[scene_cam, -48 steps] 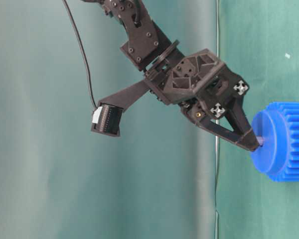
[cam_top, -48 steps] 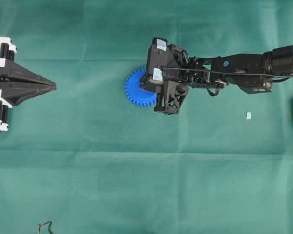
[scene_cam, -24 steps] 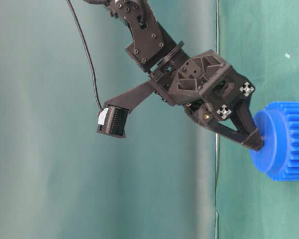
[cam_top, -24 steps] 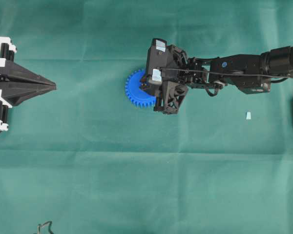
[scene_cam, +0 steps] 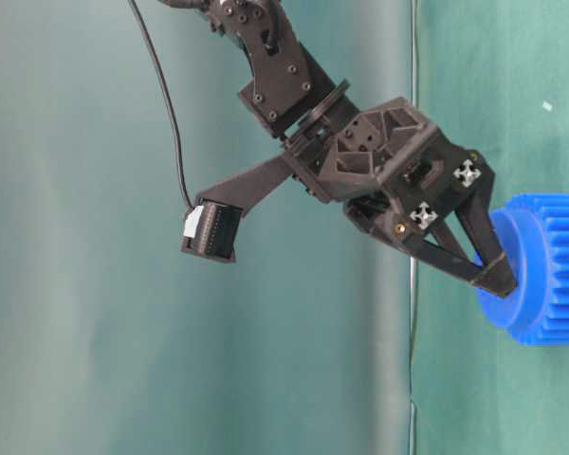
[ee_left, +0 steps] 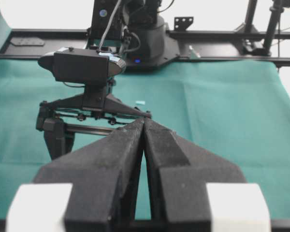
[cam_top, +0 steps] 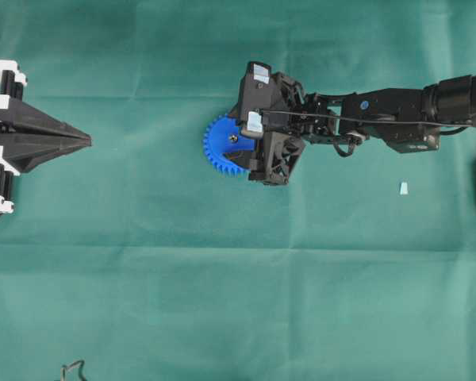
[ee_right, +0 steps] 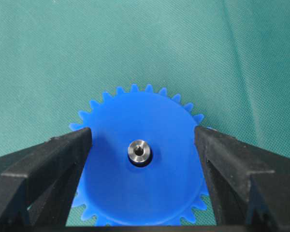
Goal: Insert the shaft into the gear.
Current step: 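Lower the shaft into the gear hole with the right gripper, then open the right gripper and retract it rightward away from the gear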
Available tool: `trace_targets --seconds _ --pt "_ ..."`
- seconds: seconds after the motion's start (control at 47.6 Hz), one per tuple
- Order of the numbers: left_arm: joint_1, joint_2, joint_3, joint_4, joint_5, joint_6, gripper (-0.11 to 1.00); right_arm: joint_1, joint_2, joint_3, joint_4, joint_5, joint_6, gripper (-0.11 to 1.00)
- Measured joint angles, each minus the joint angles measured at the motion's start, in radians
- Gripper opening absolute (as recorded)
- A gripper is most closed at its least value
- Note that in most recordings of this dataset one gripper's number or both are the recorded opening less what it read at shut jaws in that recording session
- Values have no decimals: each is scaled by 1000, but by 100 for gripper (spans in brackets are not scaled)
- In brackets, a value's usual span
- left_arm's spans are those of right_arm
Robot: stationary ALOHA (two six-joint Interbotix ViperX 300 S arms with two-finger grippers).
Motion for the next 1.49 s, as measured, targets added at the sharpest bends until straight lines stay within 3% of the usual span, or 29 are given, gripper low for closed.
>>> trace_targets --seconds 0.756,1.491 --pt "0 -3 0 2 0 2 0 0 -313 26 -9 132 -3 90" --pt "0 -6 0 0 0 2 0 0 -845 396 -9 130 -2 90"
